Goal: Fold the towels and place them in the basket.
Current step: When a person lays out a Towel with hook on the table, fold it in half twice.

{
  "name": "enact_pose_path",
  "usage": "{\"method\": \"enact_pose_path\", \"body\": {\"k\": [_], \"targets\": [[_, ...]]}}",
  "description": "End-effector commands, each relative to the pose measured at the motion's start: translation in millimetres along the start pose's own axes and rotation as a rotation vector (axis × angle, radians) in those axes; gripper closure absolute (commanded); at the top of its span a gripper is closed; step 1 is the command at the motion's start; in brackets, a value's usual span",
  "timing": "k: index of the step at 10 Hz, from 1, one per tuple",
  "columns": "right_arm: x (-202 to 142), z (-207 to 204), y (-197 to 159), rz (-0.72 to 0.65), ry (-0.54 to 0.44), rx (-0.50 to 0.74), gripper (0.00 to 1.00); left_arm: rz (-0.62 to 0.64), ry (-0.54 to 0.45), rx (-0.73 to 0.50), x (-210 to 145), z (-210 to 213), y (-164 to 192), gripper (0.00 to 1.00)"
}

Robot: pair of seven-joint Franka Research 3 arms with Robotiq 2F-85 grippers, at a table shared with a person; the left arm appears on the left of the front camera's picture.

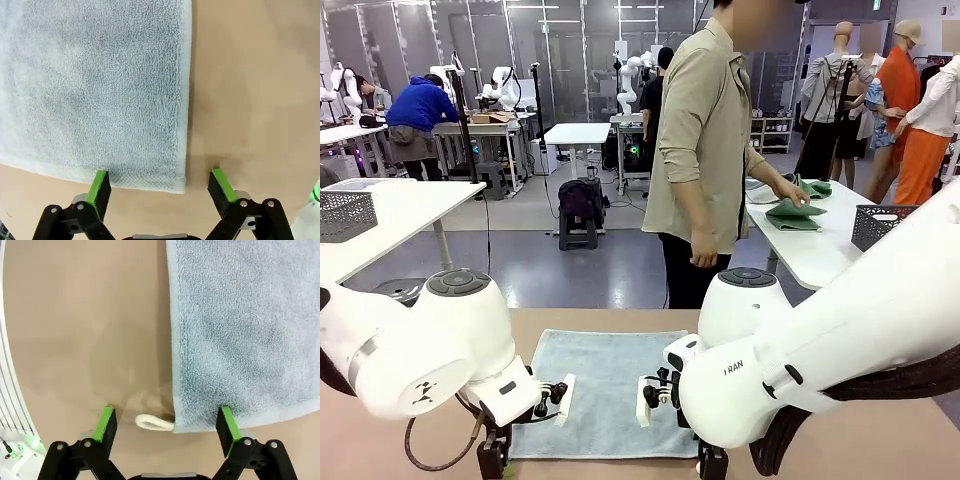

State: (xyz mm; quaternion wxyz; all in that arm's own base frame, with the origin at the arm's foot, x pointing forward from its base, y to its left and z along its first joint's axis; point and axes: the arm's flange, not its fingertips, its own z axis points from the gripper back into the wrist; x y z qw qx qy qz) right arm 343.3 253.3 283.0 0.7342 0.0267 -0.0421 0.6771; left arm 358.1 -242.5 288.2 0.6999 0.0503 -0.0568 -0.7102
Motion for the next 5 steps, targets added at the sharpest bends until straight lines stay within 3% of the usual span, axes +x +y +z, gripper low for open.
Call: {"method": "enact_pose_path", "body": {"k": [1,5], "targets": [[-19.0,-9.8,23.5,-0.002,0.001,-0.028,0.0,-0.01,-0.003,-0.059,-48.8,0.0,-62.0,0.0],[-17.3,-9.4,23.4,0.008,0.0,-0.034,0.0,-0.024,0.005,-0.043,-45.2,10.9,-60.2,0.0]]}}
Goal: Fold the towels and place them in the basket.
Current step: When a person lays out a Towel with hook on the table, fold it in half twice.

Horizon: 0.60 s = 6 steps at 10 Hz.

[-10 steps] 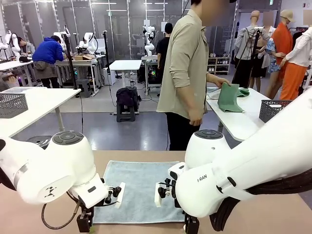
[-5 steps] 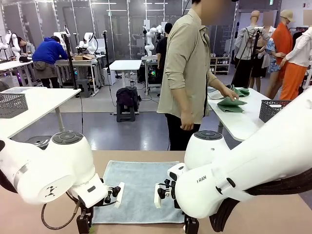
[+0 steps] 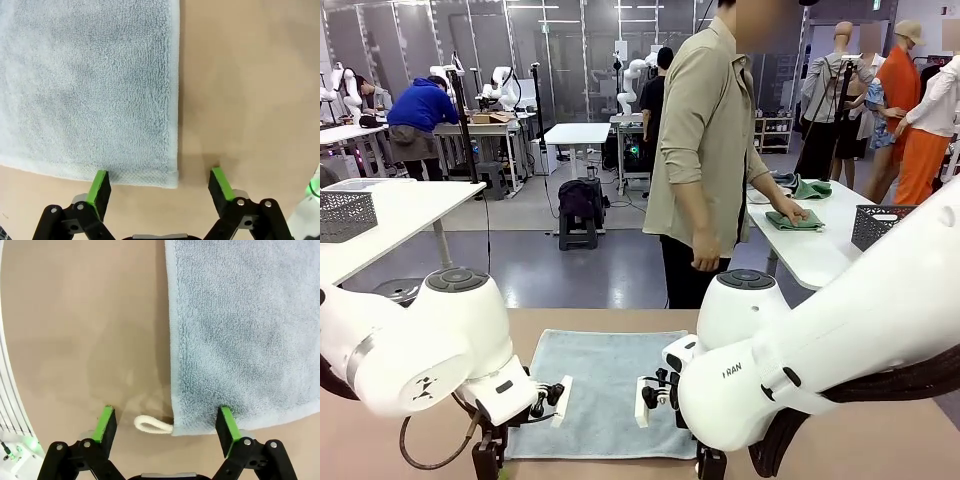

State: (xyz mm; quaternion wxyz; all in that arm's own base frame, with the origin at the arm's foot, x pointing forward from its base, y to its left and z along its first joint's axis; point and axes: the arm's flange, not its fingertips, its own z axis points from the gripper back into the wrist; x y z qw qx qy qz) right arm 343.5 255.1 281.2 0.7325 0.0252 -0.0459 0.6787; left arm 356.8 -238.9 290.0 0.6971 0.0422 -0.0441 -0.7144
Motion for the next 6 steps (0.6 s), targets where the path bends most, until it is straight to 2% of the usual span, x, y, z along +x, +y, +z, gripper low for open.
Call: {"method": "enact_pose_path", "body": {"k": [1,6], "targets": [[-19.0,-6.7,23.2,0.002,0.003,-0.028,0.0,-0.019,-0.001,-0.005,-40.5,9.5,-59.0,0.0],[-17.7,-5.8,21.4,0.002,0.002,-0.031,0.0,-0.016,0.014,-0.041,-39.3,14.5,-56.2,0.0]]}}
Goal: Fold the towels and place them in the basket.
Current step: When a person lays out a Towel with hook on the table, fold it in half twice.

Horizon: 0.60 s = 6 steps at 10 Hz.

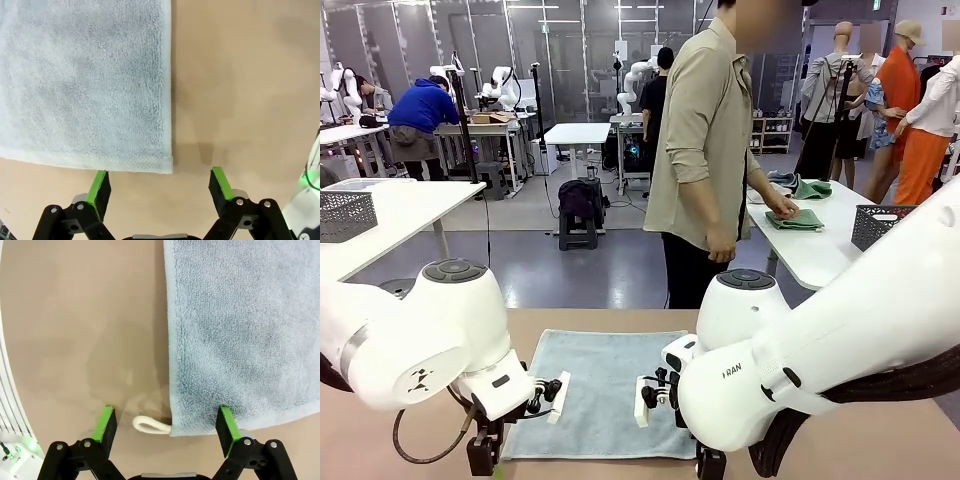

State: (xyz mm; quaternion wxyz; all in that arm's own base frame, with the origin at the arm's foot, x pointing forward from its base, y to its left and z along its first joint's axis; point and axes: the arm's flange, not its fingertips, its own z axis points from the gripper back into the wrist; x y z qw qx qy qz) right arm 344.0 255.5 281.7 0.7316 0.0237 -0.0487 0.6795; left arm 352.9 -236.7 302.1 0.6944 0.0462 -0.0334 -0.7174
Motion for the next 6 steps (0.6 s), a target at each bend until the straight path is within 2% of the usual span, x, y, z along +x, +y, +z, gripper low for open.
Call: {"method": "enact_pose_path", "body": {"k": [1,6], "targets": [[-18.3,-7.1,21.1,-0.003,0.006,-0.022,0.0,-0.004,-0.005,-0.052,-36.2,-0.6,-54.2,0.0],[-16.9,-6.2,18.8,0.004,0.018,-0.036,0.0,-0.026,-0.048,-0.042,-34.3,-6.9,-56.1,0.0]]}}
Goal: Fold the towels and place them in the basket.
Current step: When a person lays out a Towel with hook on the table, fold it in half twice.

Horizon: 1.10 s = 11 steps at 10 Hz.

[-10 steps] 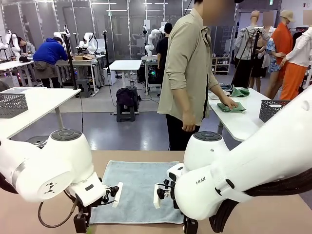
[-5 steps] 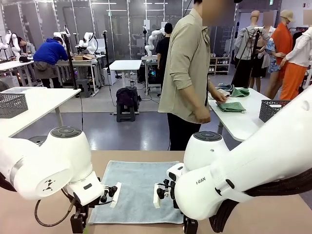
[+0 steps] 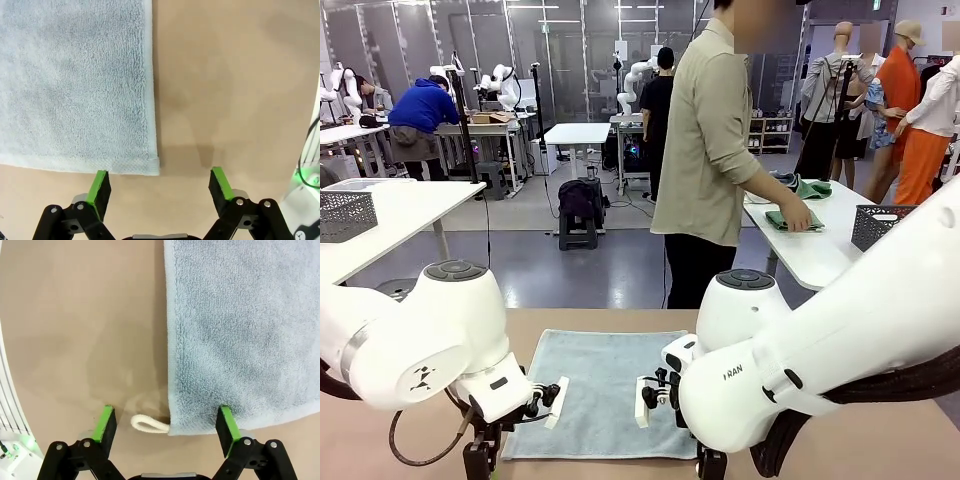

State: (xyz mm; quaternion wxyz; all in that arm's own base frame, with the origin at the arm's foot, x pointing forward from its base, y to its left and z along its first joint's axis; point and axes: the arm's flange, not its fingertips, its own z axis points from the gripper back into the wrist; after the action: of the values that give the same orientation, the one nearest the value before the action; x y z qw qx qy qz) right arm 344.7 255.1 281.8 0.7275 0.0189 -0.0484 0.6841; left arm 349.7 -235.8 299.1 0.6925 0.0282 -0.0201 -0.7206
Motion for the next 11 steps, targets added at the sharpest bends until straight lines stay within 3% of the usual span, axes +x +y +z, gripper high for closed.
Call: {"method": "enact_pose_path", "body": {"k": [1,2,3,7,8,9,11], "targets": [[-15.6,-6.4,19.7,-0.005,0.015,-0.038,0.15,-0.026,-0.044,0.007,-32.4,-6.7,-53.0,0.0],[-15.4,-6.2,19.1,-0.006,0.017,-0.043,0.19,-0.033,-0.052,0.017,-31.4,-6.8,-53.4,0.0],[-15.1,-6.0,19.9,0.001,0.02,-0.057,0.32,-0.038,-0.058,0.027,-30.4,-6.8,-53.8,0.0],[-13.6,-3.7,20.6,0.017,0.031,-0.094,0.32,-0.042,-0.059,0.039,-29.8,-9.2,-52.1,0.0],[-13.5,-3.6,19.9,0.009,0.03,-0.089,0.32,-0.049,-0.048,0.048,-29.9,-10.2,-52.3,0.07],[-13.5,-3.6,19.7,0.01,0.031,-0.095,0.51,-0.048,-0.054,0.05,-29.9,-10.1,-52.0,0.2],[-12.7,-3.4,19.2,0.01,0.032,-0.097,0.48,-0.038,-0.067,0.049,-30.8,-8.7,-51.3,0.23]]}}
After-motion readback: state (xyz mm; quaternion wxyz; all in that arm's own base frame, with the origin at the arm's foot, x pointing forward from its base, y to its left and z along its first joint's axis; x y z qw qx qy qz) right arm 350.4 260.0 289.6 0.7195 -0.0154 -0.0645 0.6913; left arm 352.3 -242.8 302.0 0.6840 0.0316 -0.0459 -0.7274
